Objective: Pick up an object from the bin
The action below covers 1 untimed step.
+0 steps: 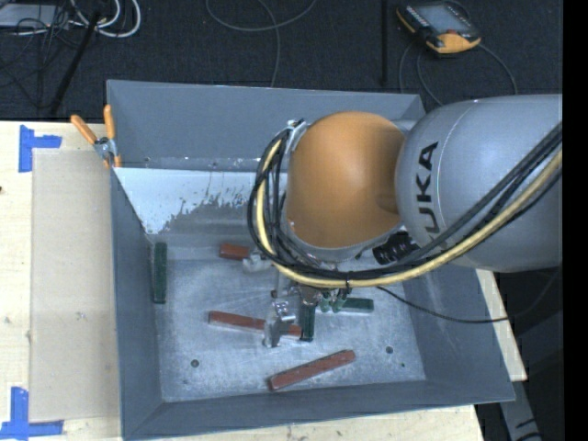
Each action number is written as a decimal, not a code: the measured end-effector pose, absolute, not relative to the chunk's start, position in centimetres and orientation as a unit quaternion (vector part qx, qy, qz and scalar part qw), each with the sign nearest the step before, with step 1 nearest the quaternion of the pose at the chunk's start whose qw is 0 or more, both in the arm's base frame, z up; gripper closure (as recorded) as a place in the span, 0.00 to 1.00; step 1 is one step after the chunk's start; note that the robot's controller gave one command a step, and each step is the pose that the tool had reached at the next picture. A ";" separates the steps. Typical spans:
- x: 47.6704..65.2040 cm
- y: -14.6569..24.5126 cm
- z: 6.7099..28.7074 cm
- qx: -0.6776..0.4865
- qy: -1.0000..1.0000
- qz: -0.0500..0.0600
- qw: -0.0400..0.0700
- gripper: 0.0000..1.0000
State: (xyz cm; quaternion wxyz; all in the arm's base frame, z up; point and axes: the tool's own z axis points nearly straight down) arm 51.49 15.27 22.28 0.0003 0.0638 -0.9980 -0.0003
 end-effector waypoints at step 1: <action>51.5 15.3 22.3 0.063 -0.998 0.000 0.000 1.00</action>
Offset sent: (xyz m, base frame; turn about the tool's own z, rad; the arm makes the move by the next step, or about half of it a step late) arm 0.0000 0.0000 0.0000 0.0000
